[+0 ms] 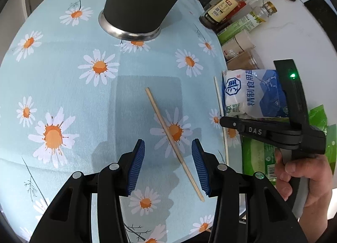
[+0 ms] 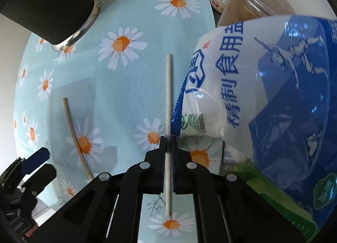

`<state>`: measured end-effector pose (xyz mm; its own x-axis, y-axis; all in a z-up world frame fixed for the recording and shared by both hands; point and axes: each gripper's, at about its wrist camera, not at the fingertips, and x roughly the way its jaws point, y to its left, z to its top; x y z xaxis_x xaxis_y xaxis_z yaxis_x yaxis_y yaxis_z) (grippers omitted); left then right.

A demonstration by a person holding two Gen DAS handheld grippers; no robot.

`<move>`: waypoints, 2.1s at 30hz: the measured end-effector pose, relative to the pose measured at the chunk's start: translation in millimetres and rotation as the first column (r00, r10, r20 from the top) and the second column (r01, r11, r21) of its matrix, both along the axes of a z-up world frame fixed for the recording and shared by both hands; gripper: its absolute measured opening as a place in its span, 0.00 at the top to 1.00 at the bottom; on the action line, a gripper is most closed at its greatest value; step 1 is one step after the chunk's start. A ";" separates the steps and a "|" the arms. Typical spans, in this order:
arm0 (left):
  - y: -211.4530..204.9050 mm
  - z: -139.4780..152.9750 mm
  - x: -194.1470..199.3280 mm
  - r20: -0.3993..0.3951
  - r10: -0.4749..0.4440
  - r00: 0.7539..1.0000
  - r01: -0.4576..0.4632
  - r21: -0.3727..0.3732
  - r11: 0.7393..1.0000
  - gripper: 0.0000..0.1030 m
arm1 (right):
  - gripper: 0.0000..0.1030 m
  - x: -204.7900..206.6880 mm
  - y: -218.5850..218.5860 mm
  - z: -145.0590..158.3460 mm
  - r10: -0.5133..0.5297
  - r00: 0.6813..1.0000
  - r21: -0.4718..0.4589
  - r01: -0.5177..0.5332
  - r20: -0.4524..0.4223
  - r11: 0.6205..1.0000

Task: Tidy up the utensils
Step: 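Close the right gripper on a loose wooden chopstick and lift it upright, then close the left gripper on the last chopstick while the right gripper holds its chopstick, then lift both chopsticks upright and carry them over the black holder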

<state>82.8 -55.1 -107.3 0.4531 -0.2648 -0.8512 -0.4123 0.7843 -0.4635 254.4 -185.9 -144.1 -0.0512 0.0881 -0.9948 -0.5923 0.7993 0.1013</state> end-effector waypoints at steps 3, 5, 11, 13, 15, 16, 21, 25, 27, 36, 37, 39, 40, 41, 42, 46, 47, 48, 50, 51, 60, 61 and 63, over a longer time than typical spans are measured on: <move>-4.3 1.8 4.2 -0.024 -0.003 1.000 0.004 0.027 1.000 0.56 | 0.95 -2.2 -4.3 4.4 -0.001 1.000 0.040 0.001 -0.012 0.999; -7.3 2.1 6.9 -0.042 -0.006 0.999 0.008 0.045 0.999 0.56 | 0.95 -10.1 -10.4 12.2 0.003 1.000 0.067 -0.002 -0.011 0.998; -19.5 0.3 17.3 -0.107 -0.007 0.994 0.017 0.097 0.995 0.56 | 0.95 -15.3 -20.7 36.6 0.008 1.000 0.158 -0.010 0.009 0.987; -23.0 -0.9 20.6 -0.129 0.000 0.992 0.015 0.114 0.993 0.56 | 0.95 -15.0 -17.2 44.6 0.009 1.000 0.185 -0.013 0.022 0.983; -26.6 -3.7 24.7 -0.160 0.018 0.987 0.003 0.133 0.991 0.57 | 0.95 -11.0 -24.3 54.9 0.011 0.999 0.211 -0.018 0.036 0.977; -27.0 -4.7 25.7 -0.169 0.030 0.985 -0.007 0.139 0.990 0.58 | 0.95 -9.3 -26.9 59.4 0.010 0.999 0.225 -0.020 0.042 0.974; -30.9 -13.3 34.7 -0.243 0.064 0.968 -0.031 0.138 0.990 0.58 | 0.95 -2.1 -31.9 67.5 0.013 0.999 0.299 -0.023 0.037 0.954; -31.7 -20.1 40.5 -0.301 0.092 0.949 -0.053 0.134 0.990 0.61 | 0.95 -2.8 -31.5 70.4 0.024 0.999 0.345 -0.031 0.025 0.938; -31.7 -23.3 43.7 -0.336 0.113 0.935 -0.065 0.151 0.986 0.65 | 0.95 -1.9 -33.9 73.2 0.030 0.999 0.362 -0.037 0.025 0.932; -39.5 -26.2 62.8 -0.419 0.170 0.892 -0.080 0.224 0.971 0.77 | 0.95 2.3 -48.1 83.9 0.045 0.999 0.445 -0.042 0.005 0.895; -42.4 -27.5 72.8 -0.425 0.176 0.888 -0.081 0.233 0.969 0.78 | 0.95 1.6 -49.0 83.8 0.047 0.999 0.451 -0.042 0.001 0.891; -47.6 -27.9 81.8 -0.432 0.196 0.880 -0.092 0.249 0.964 0.85 | 0.95 0.3 -50.3 84.4 0.051 0.999 0.467 -0.041 -0.008 0.883; -45.6 -27.9 82.1 -0.434 0.220 0.874 -0.117 0.253 0.960 0.90 | 0.95 0.2 -51.2 84.4 0.052 0.999 0.473 -0.040 -0.012 0.880; -46.3 -28.7 84.5 -0.435 0.230 0.871 -0.128 0.252 0.959 0.92 | 0.95 0.1 -51.8 83.9 0.052 0.999 0.478 -0.039 -0.014 0.878; -45.0 -29.0 82.7 -0.434 0.233 0.870 -0.134 0.248 0.960 0.92 | 0.95 0.3 -52.7 83.9 0.052 0.999 0.482 -0.038 -0.016 0.875; -42.2 -28.6 79.9 -0.422 0.245 0.873 -0.158 0.231 0.960 0.94 | 0.95 -0.5 -54.4 83.5 0.060 0.998 0.492 -0.040 -0.024 0.870; -40.9 -28.4 79.1 -0.416 0.254 0.873 -0.174 0.220 0.960 0.95 | 0.95 -1.0 -54.2 83.1 0.062 0.998 0.494 -0.040 -0.027 0.868; -38.9 -29.0 77.1 -0.412 0.260 0.873 -0.187 0.210 0.960 0.95 | 0.95 -1.3 -53.8 83.3 0.063 0.998 0.496 -0.041 -0.029 0.867; -34.0 -30.5 71.1 -0.406 0.265 0.874 -0.204 0.187 0.961 0.96 | 0.95 -2.5 -53.3 83.6 0.069 0.997 0.499 -0.044 -0.031 0.866; -32.8 -30.1 69.7 -0.403 0.269 0.875 -0.217 0.170 0.961 0.96 | 0.95 -3.1 -51.9 84.0 0.073 0.997 0.499 -0.047 -0.033 0.865; -16.6 -5.9 47.8 -0.315 0.288 0.904 -0.268 0.106 0.957 0.96 | 0.95 -11.7 -38.7 89.1 0.110 0.994 0.490 -0.084 -0.025 0.868; -12.9 -2.5 46.4 -0.304 0.288 0.908 -0.270 0.100 0.958 0.96 | 0.95 -13.2 -36.5 90.2 0.116 0.993 0.490 -0.090 -0.024 0.867; -9.5 9.1 41.2 -0.266 0.283 0.922 -0.267 0.094 0.959 0.96 | 0.95 -15.9 -31.8 92.1 0.125 0.992 0.492 -0.100 -0.018 0.865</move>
<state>124.0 -64.6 -98.1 0.2488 -0.1128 -0.9620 -0.7201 0.6427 -0.2616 238.5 -217.8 -52.0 -0.1363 0.5533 -0.8218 -0.6594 0.5684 0.4920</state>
